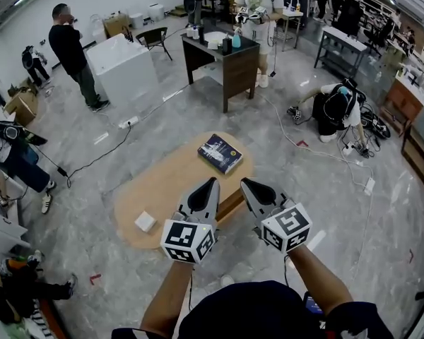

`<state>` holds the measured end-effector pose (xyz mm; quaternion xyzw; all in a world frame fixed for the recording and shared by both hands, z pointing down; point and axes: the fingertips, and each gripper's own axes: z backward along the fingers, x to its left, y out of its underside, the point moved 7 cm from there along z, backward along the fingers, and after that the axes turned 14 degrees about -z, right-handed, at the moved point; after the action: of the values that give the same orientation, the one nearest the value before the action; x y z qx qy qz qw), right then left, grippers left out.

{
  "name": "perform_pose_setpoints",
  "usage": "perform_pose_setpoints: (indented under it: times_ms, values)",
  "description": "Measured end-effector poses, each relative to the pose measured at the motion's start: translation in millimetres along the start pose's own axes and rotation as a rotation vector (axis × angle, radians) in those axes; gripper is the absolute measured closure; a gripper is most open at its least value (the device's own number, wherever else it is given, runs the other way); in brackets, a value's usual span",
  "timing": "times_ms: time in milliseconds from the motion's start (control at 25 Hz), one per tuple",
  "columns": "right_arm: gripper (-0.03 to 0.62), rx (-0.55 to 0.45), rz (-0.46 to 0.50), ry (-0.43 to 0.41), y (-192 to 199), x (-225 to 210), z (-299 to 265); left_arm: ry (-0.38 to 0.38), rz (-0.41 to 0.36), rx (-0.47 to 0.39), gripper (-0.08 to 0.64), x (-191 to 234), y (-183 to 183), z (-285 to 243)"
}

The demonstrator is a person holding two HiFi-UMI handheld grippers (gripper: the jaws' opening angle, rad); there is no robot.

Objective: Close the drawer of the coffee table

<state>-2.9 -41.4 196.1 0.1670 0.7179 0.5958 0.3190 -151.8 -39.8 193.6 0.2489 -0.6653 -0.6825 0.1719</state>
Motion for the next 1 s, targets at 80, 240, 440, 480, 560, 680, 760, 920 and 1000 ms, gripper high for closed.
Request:
perform_pose_setpoints:
  times_ms: [80, 240, 440, 480, 560, 680, 760, 920, 1000]
  values:
    - [0.58, 0.0, -0.001, 0.011, -1, -4, 1, 0.008, 0.003, 0.001, 0.562, -1, 1, -4]
    - [0.58, 0.003, -0.001, 0.017, 0, -9, -2, 0.015, 0.006, 0.005, 0.561, 1, 3, -10]
    - [0.58, 0.013, -0.008, 0.017, 5, -23, -2, 0.009, 0.02, 0.008, 0.561, -1, 9, -24]
    - [0.58, 0.016, -0.008, 0.017, 6, -27, -2, 0.007, 0.022, 0.007, 0.561, -2, 10, -28]
    - [0.581, 0.022, -0.01, 0.02, 6, -36, -2, 0.004, 0.021, 0.005, 0.561, -4, 11, -35]
    - [0.58, 0.03, -0.016, 0.023, 6, -50, -2, -0.003, 0.024, 0.008, 0.561, -7, 14, -46]
    - [0.581, 0.035, -0.019, 0.025, 5, -58, -2, -0.003, 0.027, 0.014, 0.561, -9, 16, -54]
    - [0.58, 0.047, -0.024, 0.026, 4, -74, -5, 0.001, 0.028, 0.031, 0.562, -12, 20, -69]
    - [0.58, 0.054, -0.027, 0.026, 6, -82, -7, 0.0, 0.03, 0.035, 0.561, -13, 24, -77]
